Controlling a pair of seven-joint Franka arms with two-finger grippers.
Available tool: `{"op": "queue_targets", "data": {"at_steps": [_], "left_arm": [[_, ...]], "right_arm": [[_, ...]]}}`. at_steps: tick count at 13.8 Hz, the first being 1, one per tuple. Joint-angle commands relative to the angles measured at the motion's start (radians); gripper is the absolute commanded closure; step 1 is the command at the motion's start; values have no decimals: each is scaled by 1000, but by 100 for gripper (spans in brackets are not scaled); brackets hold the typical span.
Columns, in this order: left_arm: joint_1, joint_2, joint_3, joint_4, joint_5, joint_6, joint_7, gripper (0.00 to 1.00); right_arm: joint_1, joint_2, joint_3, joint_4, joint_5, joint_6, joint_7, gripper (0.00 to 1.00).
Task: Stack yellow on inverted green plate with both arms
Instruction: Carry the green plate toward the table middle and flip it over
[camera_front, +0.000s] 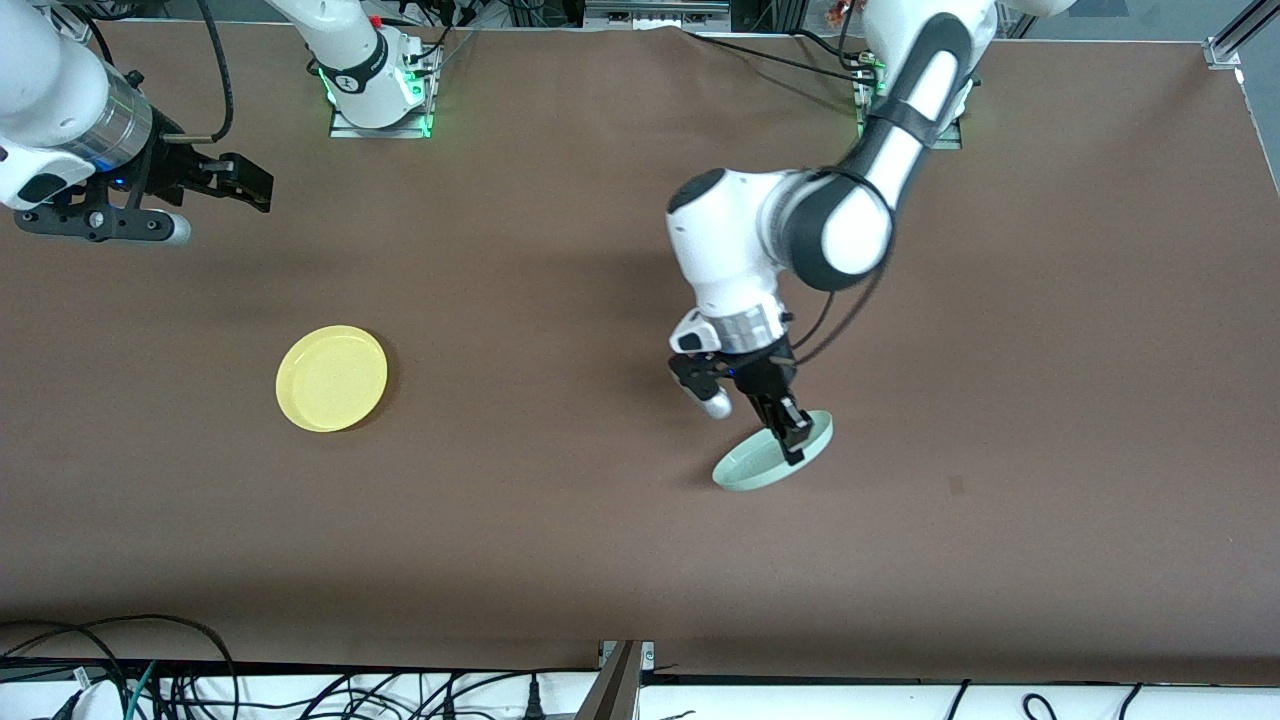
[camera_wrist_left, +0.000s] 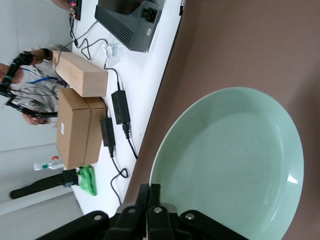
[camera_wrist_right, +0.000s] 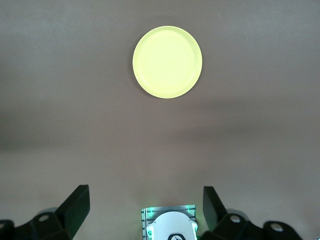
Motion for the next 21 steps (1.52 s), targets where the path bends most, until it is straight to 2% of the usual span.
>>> {"op": "queue_targets", "data": {"at_steps": [1, 5, 8, 13, 19, 21], "left_arm": [[-95, 73, 15, 96, 101, -135, -55, 100], [-182, 129, 15, 127, 212, -284, -160, 100], [-236, 149, 15, 141, 216, -320, -183, 100], [-316, 260, 16, 233, 216, -406, -253, 100], [-376, 313, 13, 238, 227, -455, -403, 100], [-393, 320, -9, 238, 223, -472, -434, 100]], "right_arm": [[-2, -12, 2, 7, 6, -18, 14, 0], [-2, -12, 1, 7, 6, -18, 14, 0], [-2, -11, 1, 5, 6, -18, 12, 0], [0, -9, 4, 7, 15, -16, 14, 0], [0, -9, 4, 7, 21, -16, 15, 0], [0, -9, 5, 7, 21, -16, 14, 0]]}}
